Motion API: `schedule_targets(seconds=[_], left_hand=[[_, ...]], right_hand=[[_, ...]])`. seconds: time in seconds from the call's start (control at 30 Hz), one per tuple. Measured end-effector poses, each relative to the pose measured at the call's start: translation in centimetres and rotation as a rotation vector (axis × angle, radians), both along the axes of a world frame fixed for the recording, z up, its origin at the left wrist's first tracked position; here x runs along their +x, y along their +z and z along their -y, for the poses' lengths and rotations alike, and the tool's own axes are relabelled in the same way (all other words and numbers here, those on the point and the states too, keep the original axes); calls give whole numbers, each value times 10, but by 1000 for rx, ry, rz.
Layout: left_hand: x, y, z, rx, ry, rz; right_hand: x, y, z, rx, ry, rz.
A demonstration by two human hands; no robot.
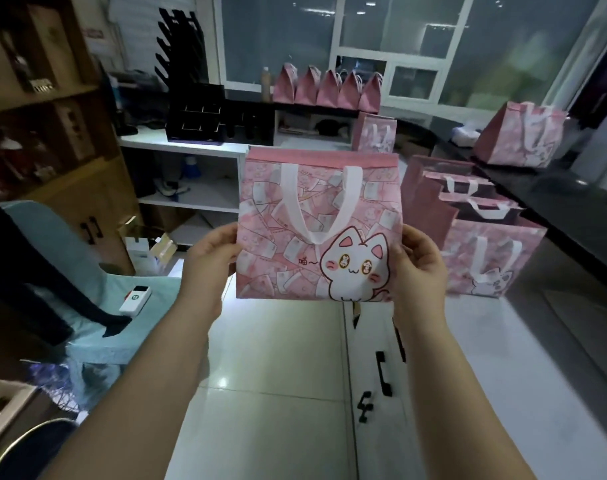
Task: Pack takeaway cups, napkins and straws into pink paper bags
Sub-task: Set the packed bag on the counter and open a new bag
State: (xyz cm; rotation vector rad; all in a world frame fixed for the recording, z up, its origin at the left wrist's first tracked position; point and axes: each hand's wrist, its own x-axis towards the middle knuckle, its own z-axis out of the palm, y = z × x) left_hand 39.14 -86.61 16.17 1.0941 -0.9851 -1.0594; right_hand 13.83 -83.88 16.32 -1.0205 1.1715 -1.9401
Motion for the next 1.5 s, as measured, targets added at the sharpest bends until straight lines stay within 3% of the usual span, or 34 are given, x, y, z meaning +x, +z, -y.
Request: schedule_targets(seconds=[0.33,0.6,0.9,1.1,1.37,1.5], left_hand=[[-38,-13,153,-5,45,17],[-34,-27,298,24,-70,-99],[-39,15,463,-9,-224,-121],[-90,42,537,0,-346,-259],[-199,73,613,-1,-471,-336],[-261,84,639,-16,-508,-371]], right_hand=[[-34,-12,161,-21,-9,1],[-31,-14,282,-55,-72,-43],[-31,23,412,-99,-171,-18],[-64,53,457,-85,-272,-22],[-151,85,496,-54,-430,-257],[-205,95,514,-70,-487,-264]])
